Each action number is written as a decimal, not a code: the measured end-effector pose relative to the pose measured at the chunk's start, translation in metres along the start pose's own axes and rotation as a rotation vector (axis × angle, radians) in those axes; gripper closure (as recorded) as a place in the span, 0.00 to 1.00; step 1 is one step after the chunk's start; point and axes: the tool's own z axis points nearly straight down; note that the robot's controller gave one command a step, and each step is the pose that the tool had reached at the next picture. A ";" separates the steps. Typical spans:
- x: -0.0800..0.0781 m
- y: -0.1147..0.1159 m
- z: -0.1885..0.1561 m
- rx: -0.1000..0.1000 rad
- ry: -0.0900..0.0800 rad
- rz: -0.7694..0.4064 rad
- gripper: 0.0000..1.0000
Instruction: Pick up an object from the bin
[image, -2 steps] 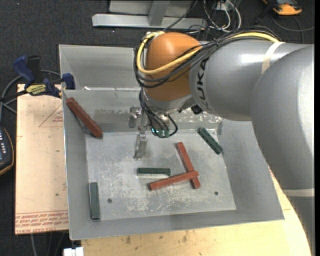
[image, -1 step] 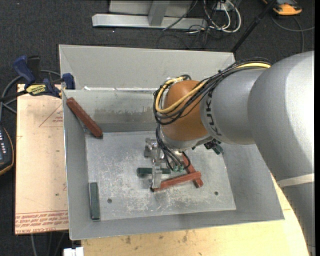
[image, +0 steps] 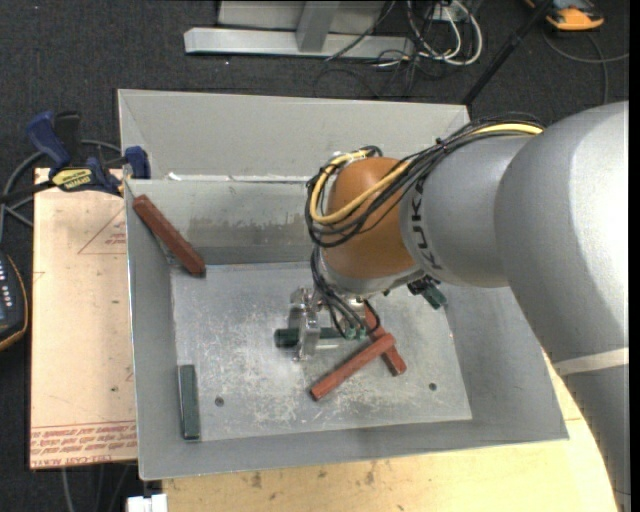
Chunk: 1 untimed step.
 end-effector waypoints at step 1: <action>0.010 0.020 -0.133 -0.001 -0.007 0.071 1.00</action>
Offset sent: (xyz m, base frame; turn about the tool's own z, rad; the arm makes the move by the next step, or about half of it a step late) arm -0.0120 0.0184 0.1280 0.0750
